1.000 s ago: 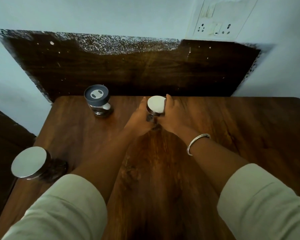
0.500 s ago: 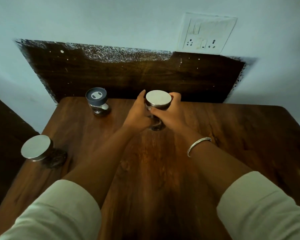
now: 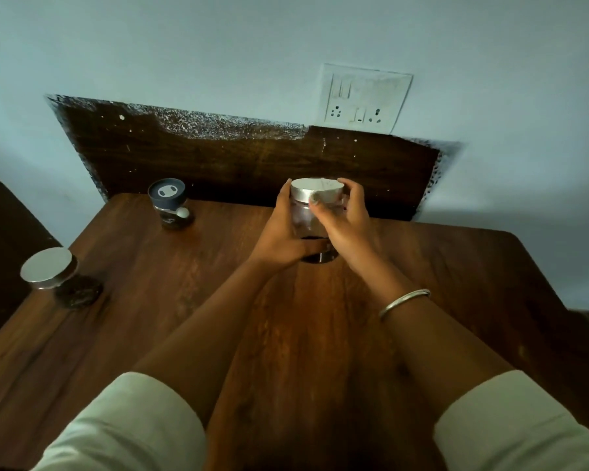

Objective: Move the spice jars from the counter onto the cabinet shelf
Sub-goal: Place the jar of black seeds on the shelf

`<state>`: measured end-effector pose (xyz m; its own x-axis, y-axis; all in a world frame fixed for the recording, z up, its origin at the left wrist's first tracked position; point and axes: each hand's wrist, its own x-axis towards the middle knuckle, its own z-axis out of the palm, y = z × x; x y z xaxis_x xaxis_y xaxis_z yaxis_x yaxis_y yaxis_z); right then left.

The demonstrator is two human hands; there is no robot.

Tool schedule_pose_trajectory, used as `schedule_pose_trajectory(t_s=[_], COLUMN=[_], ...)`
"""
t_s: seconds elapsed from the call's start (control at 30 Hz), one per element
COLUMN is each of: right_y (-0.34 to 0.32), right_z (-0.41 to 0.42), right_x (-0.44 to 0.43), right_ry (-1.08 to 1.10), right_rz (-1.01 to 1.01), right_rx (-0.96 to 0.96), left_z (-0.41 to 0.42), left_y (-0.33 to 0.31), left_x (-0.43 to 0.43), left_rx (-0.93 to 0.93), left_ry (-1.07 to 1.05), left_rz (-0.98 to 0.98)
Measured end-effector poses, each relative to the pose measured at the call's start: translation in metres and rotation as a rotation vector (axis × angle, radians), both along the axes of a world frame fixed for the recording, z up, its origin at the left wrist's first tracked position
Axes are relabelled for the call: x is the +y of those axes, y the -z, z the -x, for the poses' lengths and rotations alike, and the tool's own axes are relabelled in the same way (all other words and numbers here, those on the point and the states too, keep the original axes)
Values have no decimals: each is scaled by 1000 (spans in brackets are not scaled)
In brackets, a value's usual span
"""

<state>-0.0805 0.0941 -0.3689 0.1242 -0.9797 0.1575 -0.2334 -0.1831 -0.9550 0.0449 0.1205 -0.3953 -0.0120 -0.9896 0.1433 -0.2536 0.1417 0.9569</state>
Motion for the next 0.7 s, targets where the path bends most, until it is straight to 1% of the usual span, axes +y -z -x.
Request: schedule_pose_trajectory(t_s=[0.1,0.2,0.27,0.33,0.47,0.63,0.7], right_y=[0,4,7,9,14,6,1], right_z=[32,61,78,91,106,112,118], right_x=[7,17,22,27,33,48,52], right_ry=[-57,-183,-233,-229,-135,-98,-111], right_rz=[-2,-82,-111,-119,-89,36,54], right_rx=[-37,-114,-142,-153,-148,-106,-135], left_z=[21,41,55,65,85,106,104], left_y=[-11,-21,-25,-23,-18,-21,-29], left_x=[7,17,23,28,41,48,50], left_rx=[96,209,249,252,240,262,290], left_ry=[-7,17,34,57,12,65,78], left_rz=[-22,-42,-49,-55,-82,-30,-22])
